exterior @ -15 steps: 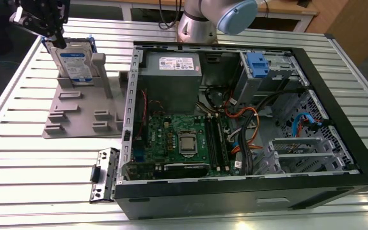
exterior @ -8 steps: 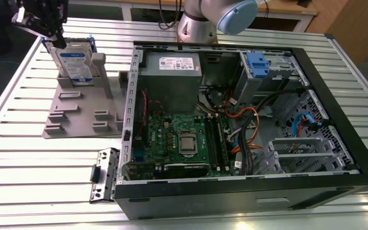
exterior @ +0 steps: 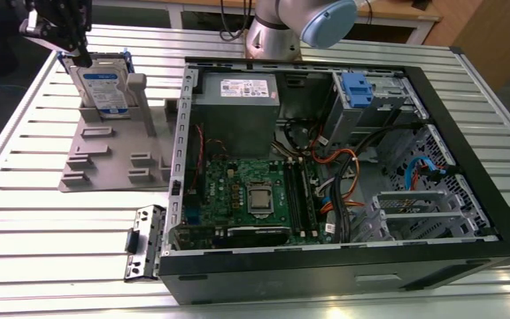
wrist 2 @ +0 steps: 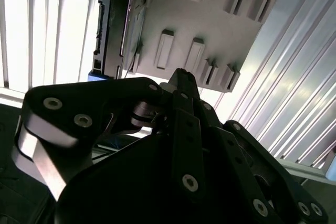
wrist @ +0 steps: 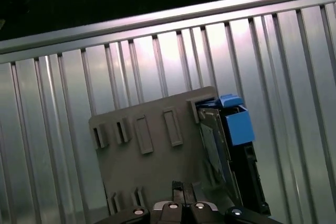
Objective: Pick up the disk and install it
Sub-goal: 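Pick up the disk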
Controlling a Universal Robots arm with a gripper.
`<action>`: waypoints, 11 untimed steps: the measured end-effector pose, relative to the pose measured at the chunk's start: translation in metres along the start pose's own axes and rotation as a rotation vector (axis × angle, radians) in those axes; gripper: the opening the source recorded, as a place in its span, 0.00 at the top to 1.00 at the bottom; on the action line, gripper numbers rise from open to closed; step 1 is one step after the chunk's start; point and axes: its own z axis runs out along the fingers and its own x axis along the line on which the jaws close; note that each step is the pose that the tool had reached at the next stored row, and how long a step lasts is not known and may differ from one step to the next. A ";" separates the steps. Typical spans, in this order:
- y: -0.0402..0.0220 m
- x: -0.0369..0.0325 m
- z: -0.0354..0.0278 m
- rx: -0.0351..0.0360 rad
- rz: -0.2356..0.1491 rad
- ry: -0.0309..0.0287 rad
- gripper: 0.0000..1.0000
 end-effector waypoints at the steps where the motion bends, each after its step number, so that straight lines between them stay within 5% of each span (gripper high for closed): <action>1: 0.0000 0.0000 0.0000 0.0000 -0.010 0.0001 0.90; 11: 0.0000 0.0000 0.0001 -0.0001 -0.129 0.0002 0.90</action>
